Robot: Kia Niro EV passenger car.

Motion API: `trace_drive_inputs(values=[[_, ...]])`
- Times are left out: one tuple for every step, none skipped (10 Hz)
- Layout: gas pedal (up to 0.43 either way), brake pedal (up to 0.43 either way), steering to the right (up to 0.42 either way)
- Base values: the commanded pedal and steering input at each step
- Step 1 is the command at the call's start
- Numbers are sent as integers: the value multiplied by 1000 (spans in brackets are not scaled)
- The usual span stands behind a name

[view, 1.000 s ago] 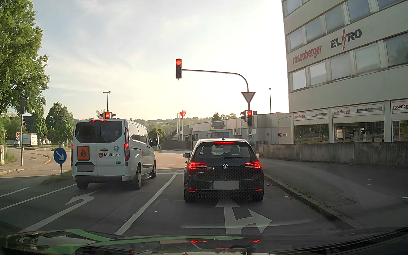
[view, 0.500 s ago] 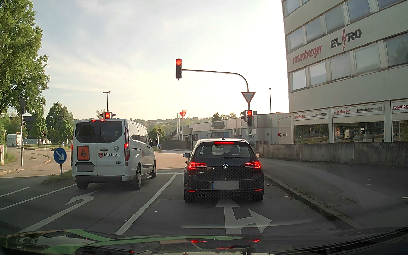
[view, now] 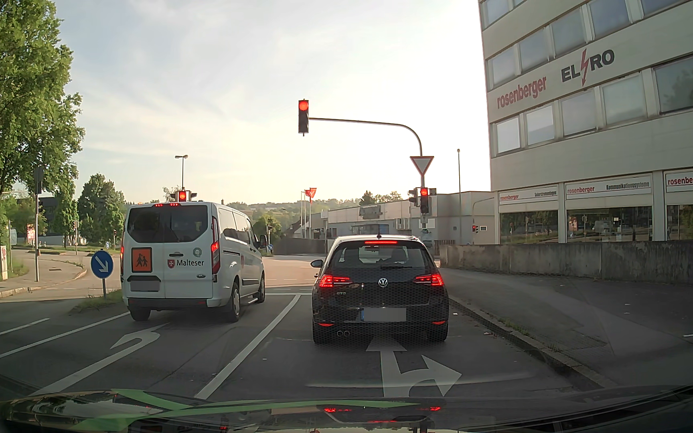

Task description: Follow the waypoints while adhering to traffic rules and regulations

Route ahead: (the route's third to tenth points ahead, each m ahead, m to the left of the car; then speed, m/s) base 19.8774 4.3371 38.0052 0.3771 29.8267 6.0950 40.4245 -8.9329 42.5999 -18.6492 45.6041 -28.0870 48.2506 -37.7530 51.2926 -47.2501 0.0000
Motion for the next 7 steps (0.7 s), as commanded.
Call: trace_drive_inputs(values=[[0, 518, -21], [0, 518, -21], [0, 518, -21], [0, 518, -21], [0, 518, -21], [0, 518, -21], [0, 518, -21]])
